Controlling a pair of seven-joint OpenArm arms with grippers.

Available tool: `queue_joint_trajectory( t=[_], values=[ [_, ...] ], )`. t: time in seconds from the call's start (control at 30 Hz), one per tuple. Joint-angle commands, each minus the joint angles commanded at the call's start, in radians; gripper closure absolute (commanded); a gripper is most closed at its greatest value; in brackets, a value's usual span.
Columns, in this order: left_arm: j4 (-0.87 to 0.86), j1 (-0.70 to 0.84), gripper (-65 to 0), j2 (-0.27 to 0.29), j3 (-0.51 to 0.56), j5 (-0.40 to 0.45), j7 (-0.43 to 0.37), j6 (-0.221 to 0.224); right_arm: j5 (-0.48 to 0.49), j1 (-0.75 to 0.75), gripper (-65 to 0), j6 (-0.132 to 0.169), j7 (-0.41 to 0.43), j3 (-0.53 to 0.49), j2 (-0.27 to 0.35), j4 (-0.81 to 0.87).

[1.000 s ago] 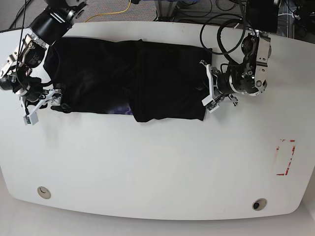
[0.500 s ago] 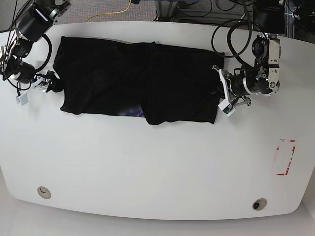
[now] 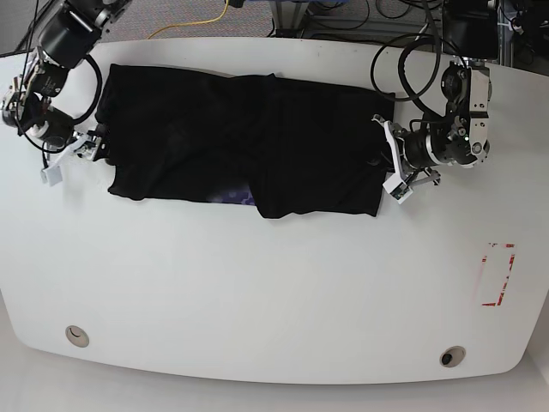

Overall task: Layout the t-shirt on the table in an organized manner, then fold the t-shirt properly
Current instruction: 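Grasp the shirt's other end with the right gripper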

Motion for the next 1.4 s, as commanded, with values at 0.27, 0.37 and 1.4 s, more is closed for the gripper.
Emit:
queue_joint_trajectory(
  t=[0.27,0.37,1.4],
  values=[
    [0.002,0.0,-8.2,0.0,0.0,0.0,0.0,0.0,-0.002,-0.014,-65.0,0.0,0.0,-0.026,-0.095,0.025],
    [0.002,0.0,-8.2,0.0,0.0,0.0,0.0,0.0,-0.002,-0.015,-65.0,0.0,0.0,-0.058,-0.104,0.025],
    [-0.005,0.0,-8.2,0.008,0.002,0.0,0.0,0.0,-0.002,-0.086,0.0,0.0,0.0,-0.08,-0.115,0.344]
  ],
)
